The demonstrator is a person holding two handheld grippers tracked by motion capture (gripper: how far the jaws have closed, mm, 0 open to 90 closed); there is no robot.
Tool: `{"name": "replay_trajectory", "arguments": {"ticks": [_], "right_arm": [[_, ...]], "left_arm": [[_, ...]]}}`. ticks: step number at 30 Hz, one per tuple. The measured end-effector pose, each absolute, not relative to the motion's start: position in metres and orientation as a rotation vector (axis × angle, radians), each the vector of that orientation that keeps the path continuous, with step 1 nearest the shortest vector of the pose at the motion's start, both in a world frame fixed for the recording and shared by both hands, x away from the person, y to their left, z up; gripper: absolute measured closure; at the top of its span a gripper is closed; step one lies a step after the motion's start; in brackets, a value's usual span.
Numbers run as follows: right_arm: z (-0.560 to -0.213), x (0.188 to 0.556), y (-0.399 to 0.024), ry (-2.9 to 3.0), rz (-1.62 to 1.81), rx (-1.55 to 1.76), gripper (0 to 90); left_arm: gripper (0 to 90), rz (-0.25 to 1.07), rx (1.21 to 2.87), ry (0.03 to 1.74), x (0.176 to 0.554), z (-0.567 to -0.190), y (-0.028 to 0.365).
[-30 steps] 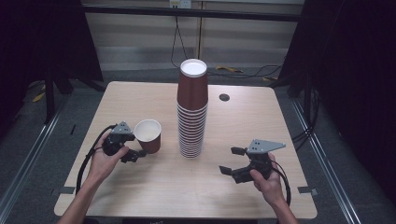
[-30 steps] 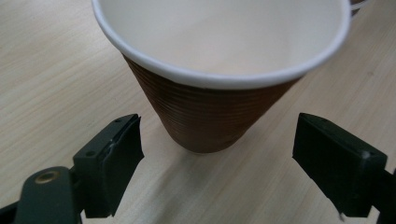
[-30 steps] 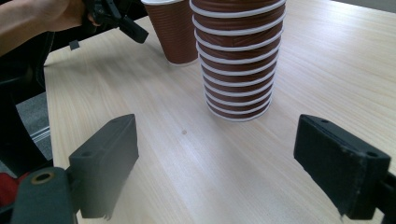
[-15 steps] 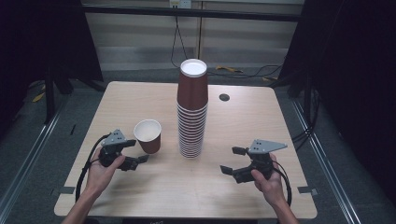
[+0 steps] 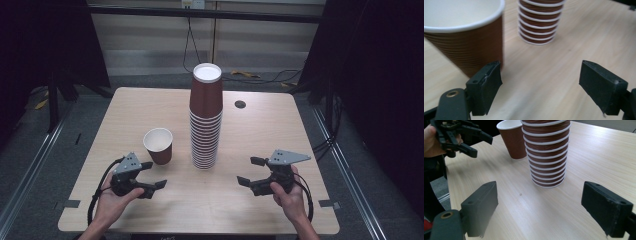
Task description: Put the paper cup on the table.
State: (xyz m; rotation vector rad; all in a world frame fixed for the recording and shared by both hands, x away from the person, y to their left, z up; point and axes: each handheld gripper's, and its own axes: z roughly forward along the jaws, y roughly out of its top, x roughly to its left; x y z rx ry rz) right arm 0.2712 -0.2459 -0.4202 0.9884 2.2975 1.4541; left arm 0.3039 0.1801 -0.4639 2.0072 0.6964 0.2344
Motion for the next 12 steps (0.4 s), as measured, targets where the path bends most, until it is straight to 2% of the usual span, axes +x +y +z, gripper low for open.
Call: {"name": "replay_trajectory", "arguments": {"ticks": [12], "right_arm": [[-0.441, 0.27, -0.251, 2.266, 1.411, 1.068, 13.9]], "left_arm": [[17.9, 0.176, 1.968, 0.683, 0.292, -0.479, 0.171]]}}
